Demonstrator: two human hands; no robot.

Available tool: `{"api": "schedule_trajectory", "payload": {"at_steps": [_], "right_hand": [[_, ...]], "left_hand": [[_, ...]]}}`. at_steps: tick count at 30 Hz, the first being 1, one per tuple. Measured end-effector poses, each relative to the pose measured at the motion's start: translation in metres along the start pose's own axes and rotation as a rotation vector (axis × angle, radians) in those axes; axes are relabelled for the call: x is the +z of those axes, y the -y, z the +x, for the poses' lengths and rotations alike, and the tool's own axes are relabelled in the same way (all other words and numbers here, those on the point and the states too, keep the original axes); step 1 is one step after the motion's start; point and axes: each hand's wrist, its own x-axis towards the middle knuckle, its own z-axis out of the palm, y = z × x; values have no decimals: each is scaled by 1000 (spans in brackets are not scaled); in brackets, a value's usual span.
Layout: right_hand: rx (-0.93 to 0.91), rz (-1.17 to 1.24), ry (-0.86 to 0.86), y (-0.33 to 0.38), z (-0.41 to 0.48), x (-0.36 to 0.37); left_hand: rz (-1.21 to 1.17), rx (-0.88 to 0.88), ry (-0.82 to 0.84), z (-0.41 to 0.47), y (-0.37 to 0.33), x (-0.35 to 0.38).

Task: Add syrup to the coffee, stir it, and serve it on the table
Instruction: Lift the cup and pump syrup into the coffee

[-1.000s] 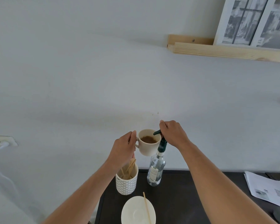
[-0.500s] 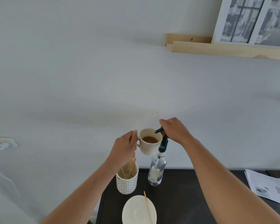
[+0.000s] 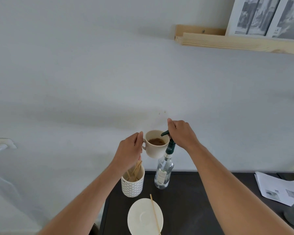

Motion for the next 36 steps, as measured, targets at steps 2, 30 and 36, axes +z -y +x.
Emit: {"api": "schedule_trajectory", "payload": {"at_steps": [2,30,36], "right_hand": [[14,1,-8,-1,-1,2],[48,450,-121,-42,-14,-3],[143,384,-104,-102,-55,27]], "left_hand": [[-2,-3,5,-1,1,1],[-66,-33,3,-45,42,6],[-64,-67,43,-73,72,11]]}}
